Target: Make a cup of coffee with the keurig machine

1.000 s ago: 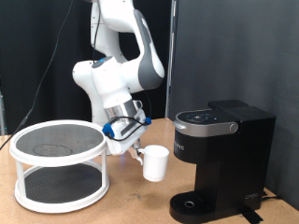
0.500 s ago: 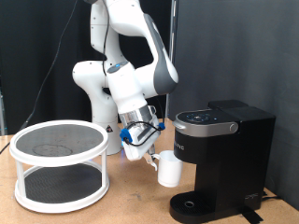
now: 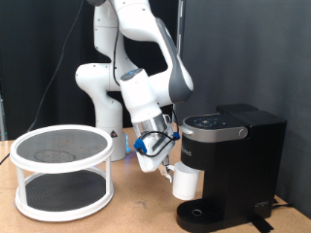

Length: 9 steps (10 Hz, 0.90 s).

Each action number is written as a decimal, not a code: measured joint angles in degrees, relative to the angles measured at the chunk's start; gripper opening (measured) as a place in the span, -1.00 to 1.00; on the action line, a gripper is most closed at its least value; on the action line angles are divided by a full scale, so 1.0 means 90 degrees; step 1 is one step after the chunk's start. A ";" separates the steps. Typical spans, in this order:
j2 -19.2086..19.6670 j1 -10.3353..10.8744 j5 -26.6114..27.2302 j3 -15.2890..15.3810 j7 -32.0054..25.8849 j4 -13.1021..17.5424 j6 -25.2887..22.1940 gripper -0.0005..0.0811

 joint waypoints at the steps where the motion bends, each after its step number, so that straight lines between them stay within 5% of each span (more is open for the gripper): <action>1: 0.0068 0.0000 0.0014 0.0038 0.0000 0.0036 0.0048 -0.99; 9: 0.0579 0.0029 0.0075 0.0271 0.0038 0.0228 0.0414 -0.99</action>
